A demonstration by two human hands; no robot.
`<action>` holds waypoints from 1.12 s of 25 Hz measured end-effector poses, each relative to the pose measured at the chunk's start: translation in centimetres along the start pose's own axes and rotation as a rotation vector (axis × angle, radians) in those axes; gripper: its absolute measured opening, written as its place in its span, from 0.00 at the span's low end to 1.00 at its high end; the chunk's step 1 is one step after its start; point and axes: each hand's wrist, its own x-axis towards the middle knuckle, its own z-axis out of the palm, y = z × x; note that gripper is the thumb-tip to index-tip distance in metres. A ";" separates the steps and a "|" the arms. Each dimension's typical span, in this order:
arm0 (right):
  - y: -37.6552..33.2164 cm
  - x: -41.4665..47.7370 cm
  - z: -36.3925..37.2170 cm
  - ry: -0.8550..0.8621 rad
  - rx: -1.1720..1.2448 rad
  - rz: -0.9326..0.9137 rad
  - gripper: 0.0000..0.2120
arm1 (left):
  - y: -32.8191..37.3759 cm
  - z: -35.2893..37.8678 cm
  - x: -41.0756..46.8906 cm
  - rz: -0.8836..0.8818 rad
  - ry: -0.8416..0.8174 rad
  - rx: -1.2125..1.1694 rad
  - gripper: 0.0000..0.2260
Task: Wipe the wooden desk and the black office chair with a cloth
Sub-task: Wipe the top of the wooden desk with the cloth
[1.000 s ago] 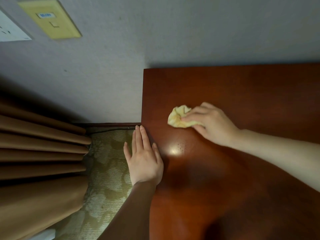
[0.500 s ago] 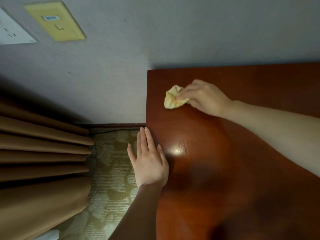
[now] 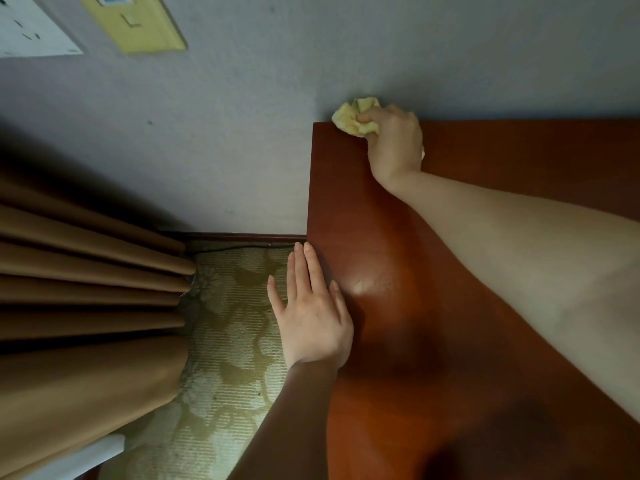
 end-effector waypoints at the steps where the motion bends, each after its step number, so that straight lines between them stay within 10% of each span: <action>1: -0.2 -0.6 -0.1 -0.036 0.023 -0.057 0.18 | 0.0 0.0 0.0 -0.001 0.000 -0.001 0.28; 19: 7.5 -18.3 -9.6 -0.516 0.271 -0.865 0.11 | -0.2 0.0 0.0 -0.006 -0.012 0.006 0.27; 28: 4.2 -6.0 -5.5 -0.375 0.210 -0.459 0.16 | 0.0 -0.2 0.0 0.006 -0.001 -0.005 0.28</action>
